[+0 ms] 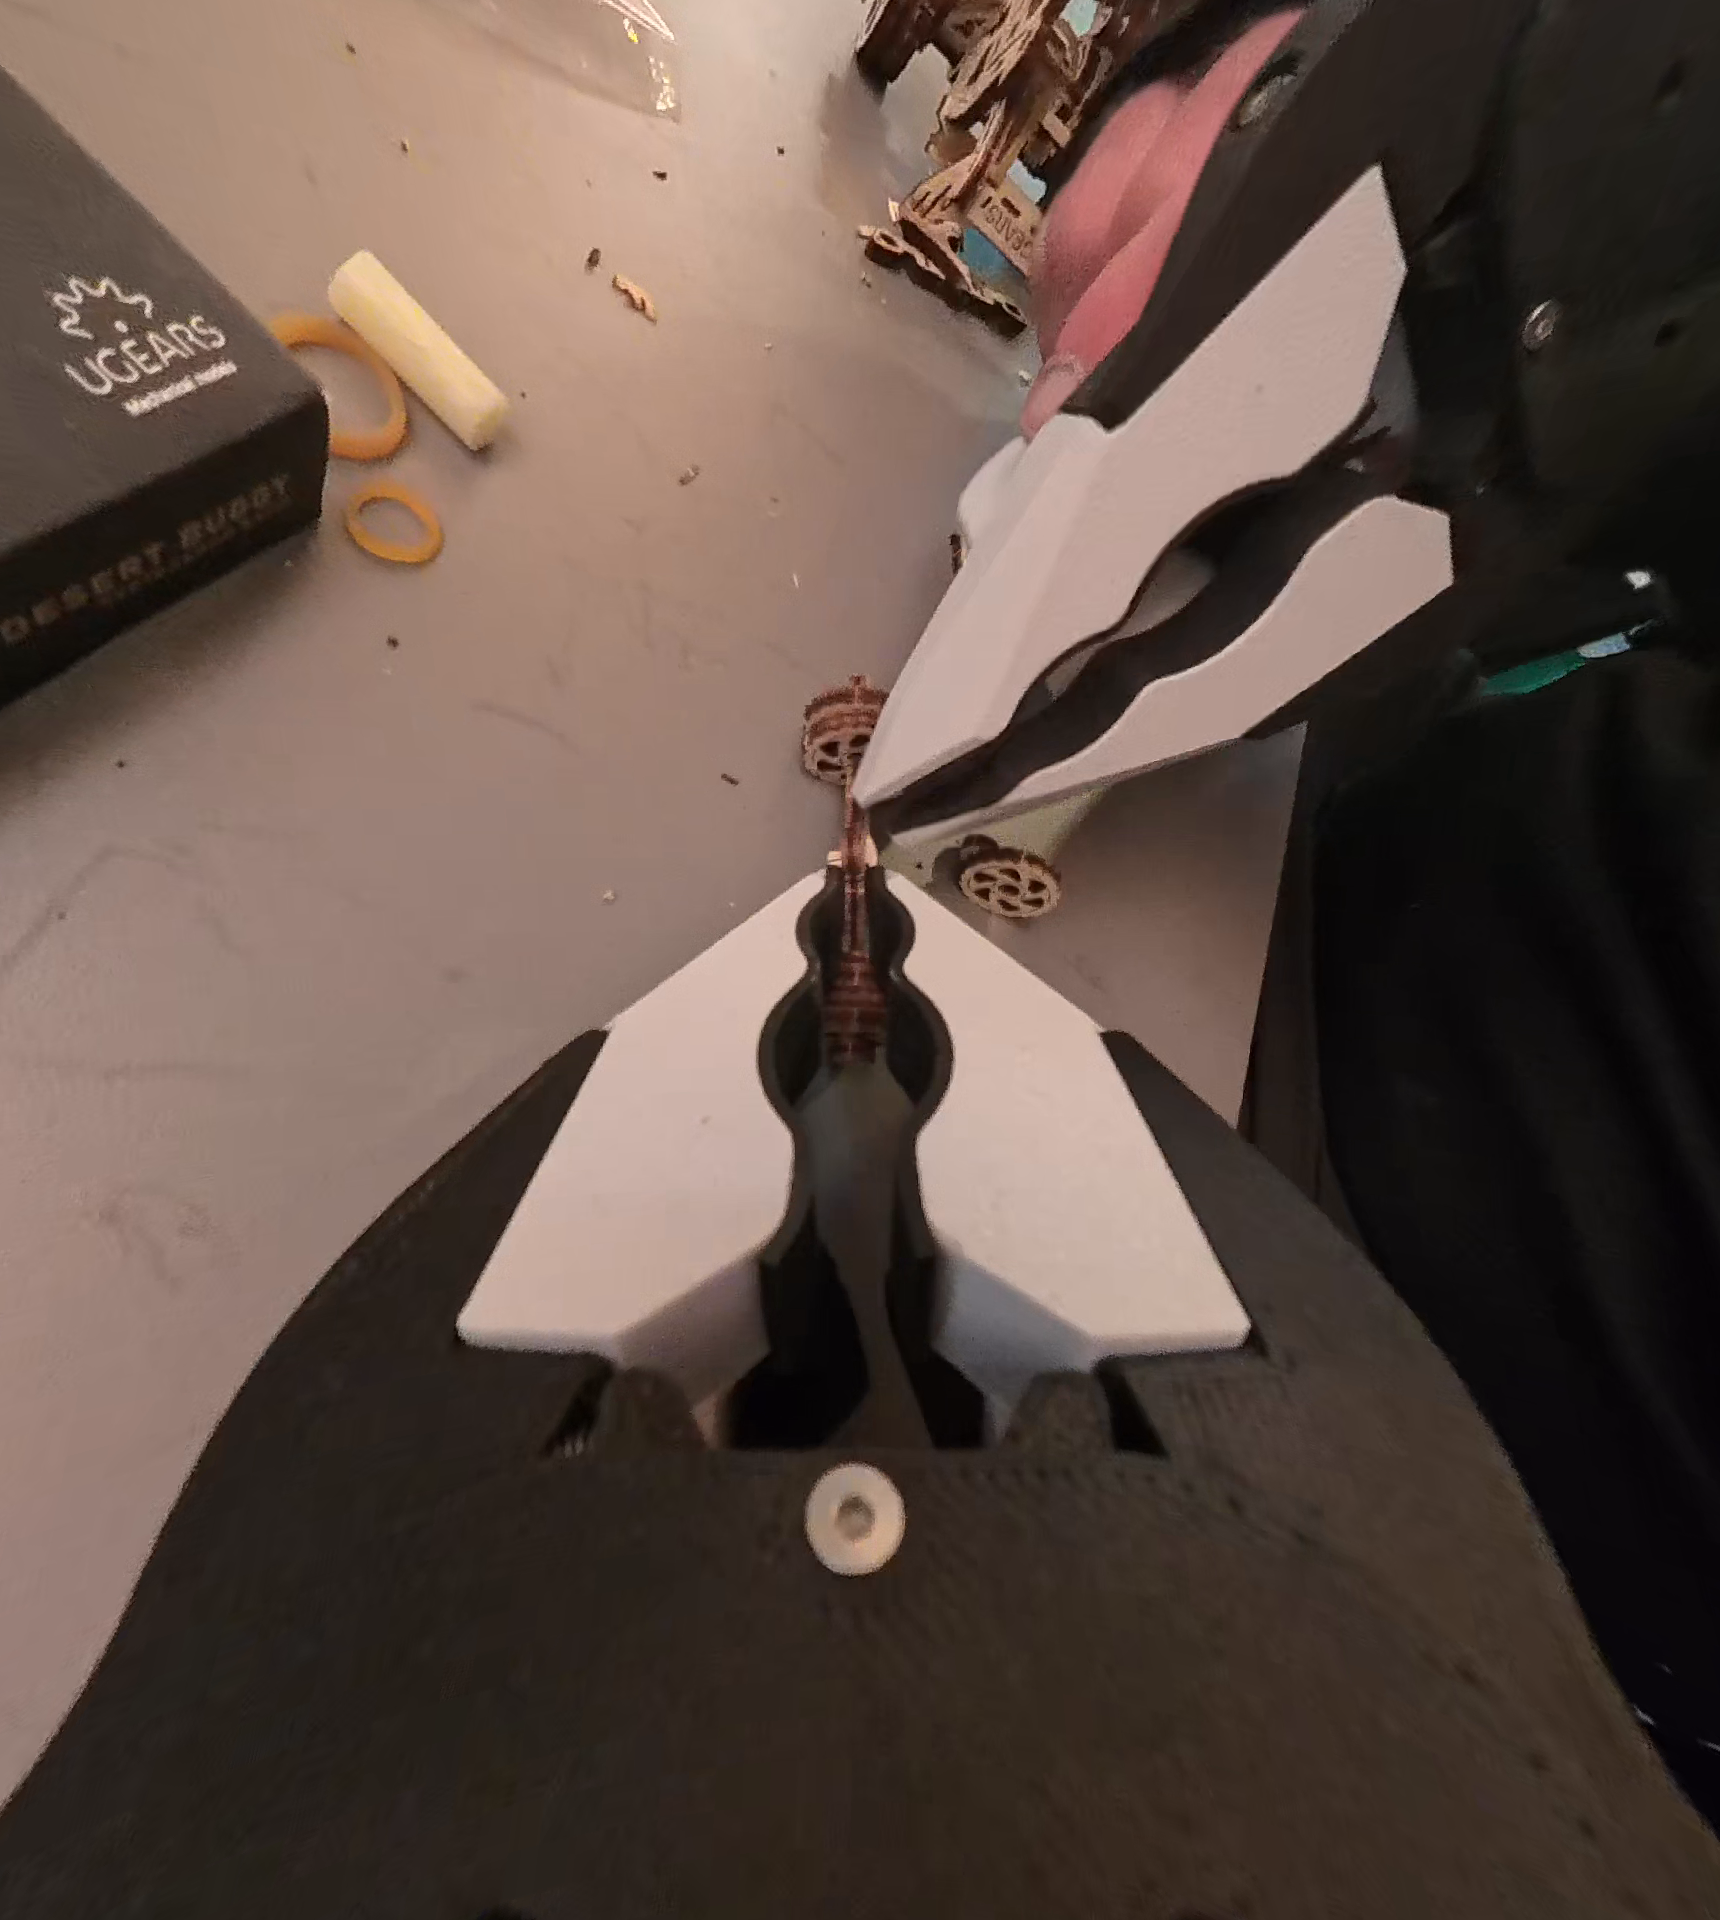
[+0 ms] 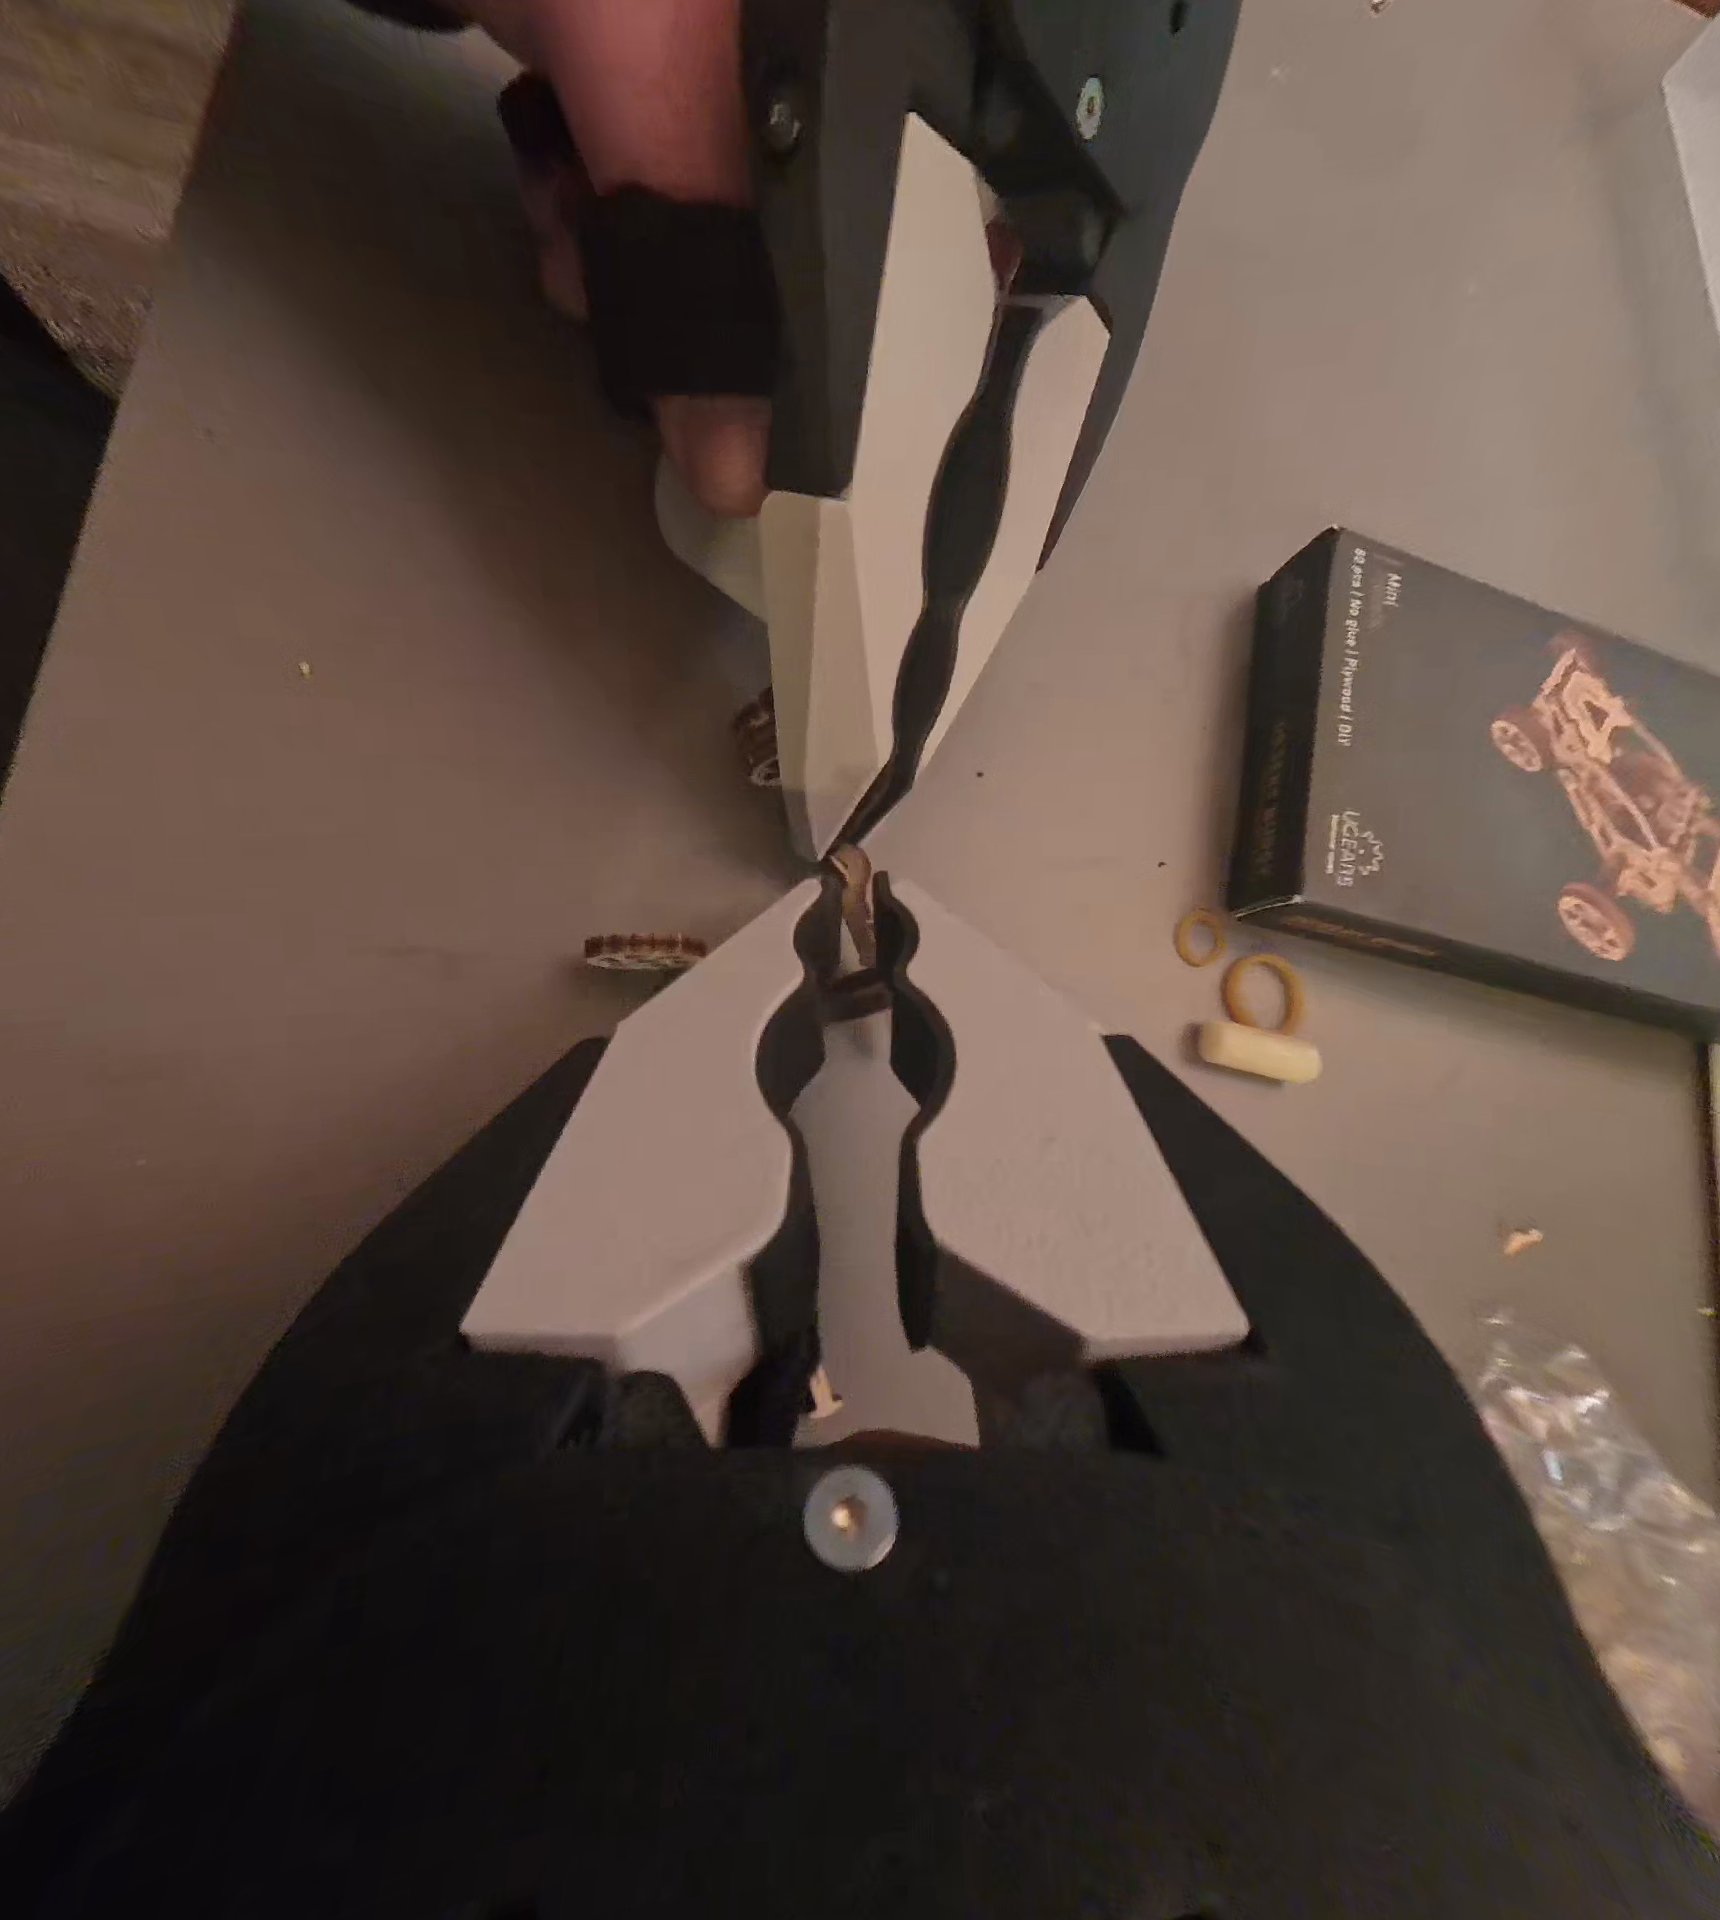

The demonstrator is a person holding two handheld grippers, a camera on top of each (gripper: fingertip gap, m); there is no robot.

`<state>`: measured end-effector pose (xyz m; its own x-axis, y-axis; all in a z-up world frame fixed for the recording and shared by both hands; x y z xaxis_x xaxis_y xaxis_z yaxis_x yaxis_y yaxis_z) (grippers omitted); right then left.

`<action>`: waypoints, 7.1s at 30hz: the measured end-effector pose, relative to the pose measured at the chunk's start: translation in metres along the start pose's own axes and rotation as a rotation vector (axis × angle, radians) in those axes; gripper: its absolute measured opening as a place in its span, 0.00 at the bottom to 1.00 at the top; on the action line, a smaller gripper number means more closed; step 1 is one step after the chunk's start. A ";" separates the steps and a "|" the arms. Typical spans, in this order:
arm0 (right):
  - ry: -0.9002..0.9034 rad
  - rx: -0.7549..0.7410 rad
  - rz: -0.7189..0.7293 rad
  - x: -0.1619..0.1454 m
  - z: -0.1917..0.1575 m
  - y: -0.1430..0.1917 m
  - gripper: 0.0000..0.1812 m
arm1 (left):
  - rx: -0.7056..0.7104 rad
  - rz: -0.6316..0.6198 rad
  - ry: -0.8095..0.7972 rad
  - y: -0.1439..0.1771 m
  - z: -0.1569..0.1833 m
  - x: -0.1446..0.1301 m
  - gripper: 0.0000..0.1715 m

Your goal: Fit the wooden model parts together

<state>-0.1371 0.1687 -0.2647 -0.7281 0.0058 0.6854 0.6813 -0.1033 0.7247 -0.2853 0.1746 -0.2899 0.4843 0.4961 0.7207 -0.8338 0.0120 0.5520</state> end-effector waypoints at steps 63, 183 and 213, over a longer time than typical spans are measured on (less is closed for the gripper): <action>0.773 -0.131 -0.109 0.002 -0.023 -0.007 0.02 | -0.250 -0.011 0.254 -0.003 -0.020 -0.003 0.00; -0.374 -0.001 0.025 0.012 0.059 0.054 0.00 | -0.186 -0.023 0.111 -0.011 -0.011 0.006 0.01; -0.553 0.075 0.049 -0.032 -0.011 0.096 0.14 | 0.328 -0.129 -0.340 -0.032 0.058 0.018 0.08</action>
<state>-0.0493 0.1477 -0.2183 -0.5613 0.5258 0.6391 0.7317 -0.0456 0.6801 -0.2344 0.1329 -0.2704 0.6830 0.1963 0.7035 -0.6601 -0.2464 0.7096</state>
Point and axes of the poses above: each gripper's, where its closed fingertips meet, y back along the fingers, x out of its top, z = x × y across the jaws, the point moved 10 cm from there along y, back along the fingers, and after that the axes turned 14 degrees about -y, right-handed, at the moved point
